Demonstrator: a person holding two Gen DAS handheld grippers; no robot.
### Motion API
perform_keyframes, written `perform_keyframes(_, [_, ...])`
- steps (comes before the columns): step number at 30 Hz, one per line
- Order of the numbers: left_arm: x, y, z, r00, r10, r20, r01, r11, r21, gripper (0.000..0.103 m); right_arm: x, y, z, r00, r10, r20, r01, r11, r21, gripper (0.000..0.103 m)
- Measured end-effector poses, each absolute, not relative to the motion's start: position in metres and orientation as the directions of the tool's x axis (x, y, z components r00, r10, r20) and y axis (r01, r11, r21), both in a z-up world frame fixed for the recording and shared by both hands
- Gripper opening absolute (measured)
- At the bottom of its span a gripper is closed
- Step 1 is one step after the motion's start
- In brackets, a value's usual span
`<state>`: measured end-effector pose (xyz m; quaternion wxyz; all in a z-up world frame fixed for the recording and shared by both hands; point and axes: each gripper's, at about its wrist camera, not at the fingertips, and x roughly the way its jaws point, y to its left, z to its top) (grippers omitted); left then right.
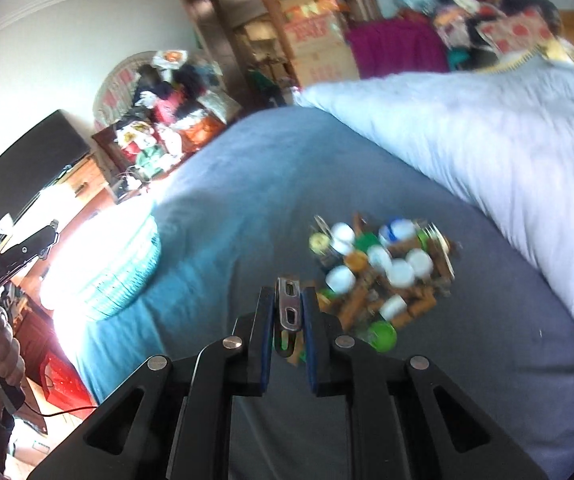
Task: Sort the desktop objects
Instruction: 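Carry the clothespin and clip over the basket and open both grippers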
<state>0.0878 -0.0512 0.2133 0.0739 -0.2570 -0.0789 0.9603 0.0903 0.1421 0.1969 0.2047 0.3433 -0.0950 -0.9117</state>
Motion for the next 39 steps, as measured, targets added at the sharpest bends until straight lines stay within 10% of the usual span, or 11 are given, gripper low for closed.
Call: perform_keyframes(39, [0.065,-0.289,0.221,-0.806,-0.181,-0.564,0.292,-0.950,-0.112,0.019,0.004,-0.148,0.326,-0.514,-0.681,-0.522,0.722,-0.672,0.167,0.015])
